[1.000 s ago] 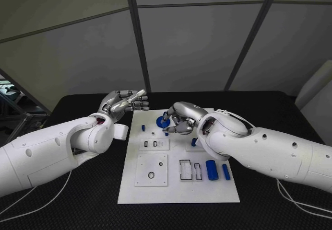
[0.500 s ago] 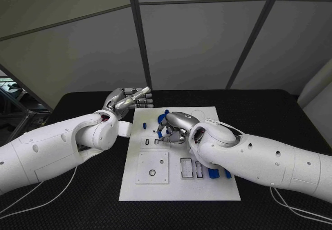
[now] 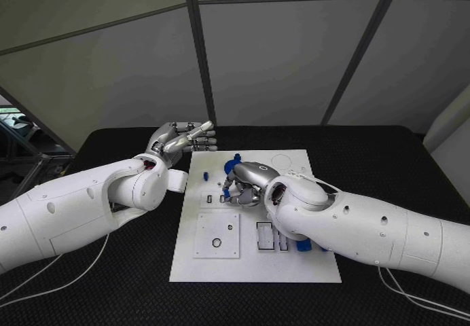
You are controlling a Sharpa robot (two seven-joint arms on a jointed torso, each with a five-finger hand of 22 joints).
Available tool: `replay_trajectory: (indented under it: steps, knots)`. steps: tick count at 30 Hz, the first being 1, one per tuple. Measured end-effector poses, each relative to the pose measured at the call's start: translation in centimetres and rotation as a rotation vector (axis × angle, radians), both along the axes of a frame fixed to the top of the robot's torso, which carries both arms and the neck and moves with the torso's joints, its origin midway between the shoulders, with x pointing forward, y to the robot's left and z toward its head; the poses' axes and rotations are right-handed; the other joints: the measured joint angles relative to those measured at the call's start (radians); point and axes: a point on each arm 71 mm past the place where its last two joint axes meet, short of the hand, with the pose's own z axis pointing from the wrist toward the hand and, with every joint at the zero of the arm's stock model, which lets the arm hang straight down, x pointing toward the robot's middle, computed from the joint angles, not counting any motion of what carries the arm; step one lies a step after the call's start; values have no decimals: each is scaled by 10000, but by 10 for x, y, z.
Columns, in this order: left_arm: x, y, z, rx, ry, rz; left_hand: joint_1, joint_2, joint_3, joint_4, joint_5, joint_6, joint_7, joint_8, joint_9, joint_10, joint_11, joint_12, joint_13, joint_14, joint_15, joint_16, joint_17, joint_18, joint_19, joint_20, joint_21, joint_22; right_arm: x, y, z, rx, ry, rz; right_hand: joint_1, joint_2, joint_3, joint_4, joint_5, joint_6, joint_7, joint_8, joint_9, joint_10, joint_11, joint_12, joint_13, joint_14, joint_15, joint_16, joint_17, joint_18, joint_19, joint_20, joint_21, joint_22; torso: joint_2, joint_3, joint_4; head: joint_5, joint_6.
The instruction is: Assemble the parts on the task board
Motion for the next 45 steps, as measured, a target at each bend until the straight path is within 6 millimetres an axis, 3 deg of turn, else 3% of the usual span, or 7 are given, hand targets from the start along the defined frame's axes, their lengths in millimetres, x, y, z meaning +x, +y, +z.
replay_trajectory:
  steps: [21, 36, 45]
  knots:
    - [0, 1, 0, 11, 3, 17, 0, 0, 29, -28, 0, 0, 0, 1, 0, 0, 0, 0, 0, 0, 0, 0, -2, -1, 0, 0, 0, 1, -1, 0, -7, -357, 105, 109, -149, -63, -4, 1, -2, 26, 26, 10, 5, 0, 0, -8, -6, 0, 1, 0, 0, 0, 0, 0, 0, -20, -5, 5, -1, 41, -92]
    - [0, 2, 0, 15, 7, 22, 0, 0, 28, -28, 0, 0, 0, 3, 0, 0, 0, 0, 0, 0, 0, 0, 6, 0, 1, 1, 0, 2, -1, -1, -7, -509, 73, 6, -372, -285, -11, 18, 88, -11, -31, 43, 10, -113, 39, -232, -201, 0, 1, 0, -1, 0, 0, 0, 0, -96, -5, 5, -1, 50, -111]
    - [0, 2, 0, 19, 11, 30, 0, 0, 28, -28, 0, 0, 0, 3, 0, 0, 0, 0, 0, 0, 0, 0, 5, 0, 1, 1, 0, 3, 0, -3, -7, -577, 37, -65, -480, -390, 18, 46, 117, -228, 73, -69, -49, -267, 122, -346, -321, -4, 4, 0, -1, 1, 0, 0, -41, -137, -5, 8, 0, 52, -98]
